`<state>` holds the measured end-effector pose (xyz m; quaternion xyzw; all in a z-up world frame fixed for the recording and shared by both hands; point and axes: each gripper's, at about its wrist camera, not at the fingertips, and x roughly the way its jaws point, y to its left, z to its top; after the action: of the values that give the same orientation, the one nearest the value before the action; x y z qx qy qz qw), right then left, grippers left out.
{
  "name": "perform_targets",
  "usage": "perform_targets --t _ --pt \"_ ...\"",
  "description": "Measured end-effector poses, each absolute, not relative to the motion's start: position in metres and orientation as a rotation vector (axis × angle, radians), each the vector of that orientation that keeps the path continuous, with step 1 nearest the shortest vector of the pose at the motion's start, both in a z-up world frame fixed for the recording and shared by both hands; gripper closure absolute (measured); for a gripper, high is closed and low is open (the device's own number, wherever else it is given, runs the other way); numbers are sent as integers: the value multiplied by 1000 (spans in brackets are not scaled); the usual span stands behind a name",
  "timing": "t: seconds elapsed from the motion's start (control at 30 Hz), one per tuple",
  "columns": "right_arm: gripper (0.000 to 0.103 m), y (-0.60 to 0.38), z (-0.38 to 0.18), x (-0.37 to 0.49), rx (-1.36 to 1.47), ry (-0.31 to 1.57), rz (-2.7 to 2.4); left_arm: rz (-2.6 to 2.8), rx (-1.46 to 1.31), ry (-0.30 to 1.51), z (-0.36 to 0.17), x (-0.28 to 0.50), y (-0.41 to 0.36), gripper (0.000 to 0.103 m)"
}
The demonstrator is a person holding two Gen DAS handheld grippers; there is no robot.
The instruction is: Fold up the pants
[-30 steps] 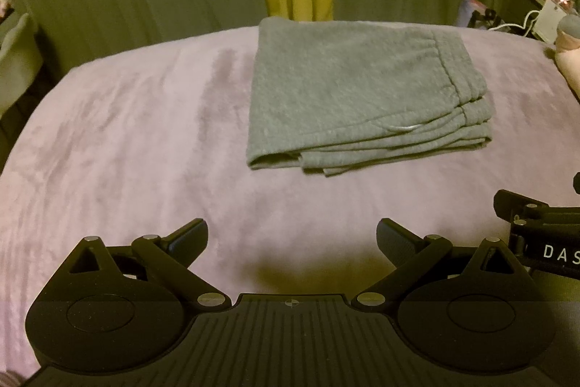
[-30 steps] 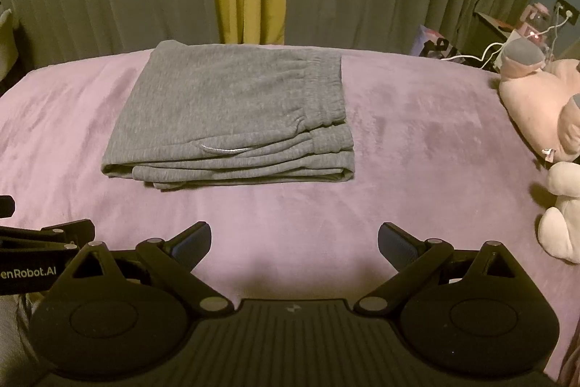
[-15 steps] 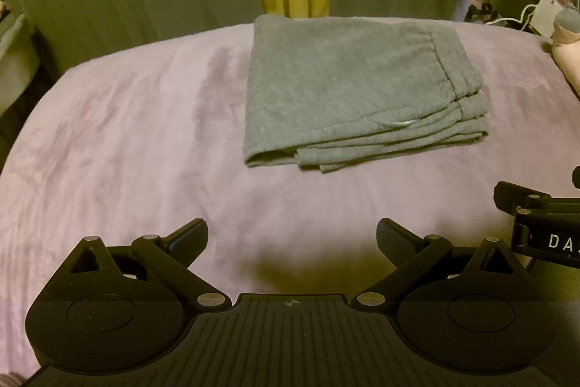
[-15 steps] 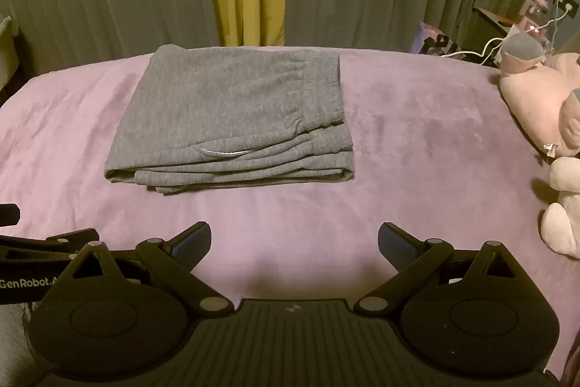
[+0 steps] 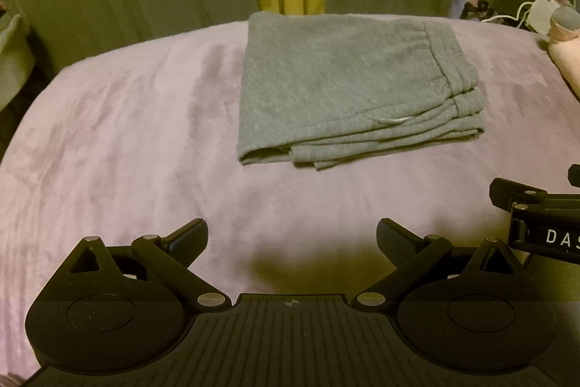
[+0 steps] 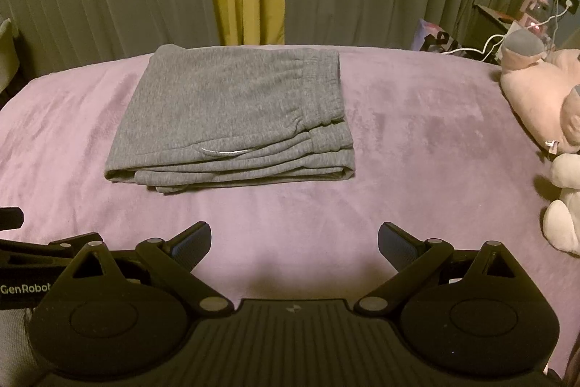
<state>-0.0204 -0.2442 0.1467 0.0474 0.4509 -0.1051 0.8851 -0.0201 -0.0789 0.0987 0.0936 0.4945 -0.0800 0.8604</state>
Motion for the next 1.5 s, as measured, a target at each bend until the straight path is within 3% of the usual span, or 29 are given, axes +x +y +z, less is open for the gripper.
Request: perform_targets --t 1.5 --pt "4 -245 141 -21 118 943 -216 -159 197 1029 97 -19 -79 1"
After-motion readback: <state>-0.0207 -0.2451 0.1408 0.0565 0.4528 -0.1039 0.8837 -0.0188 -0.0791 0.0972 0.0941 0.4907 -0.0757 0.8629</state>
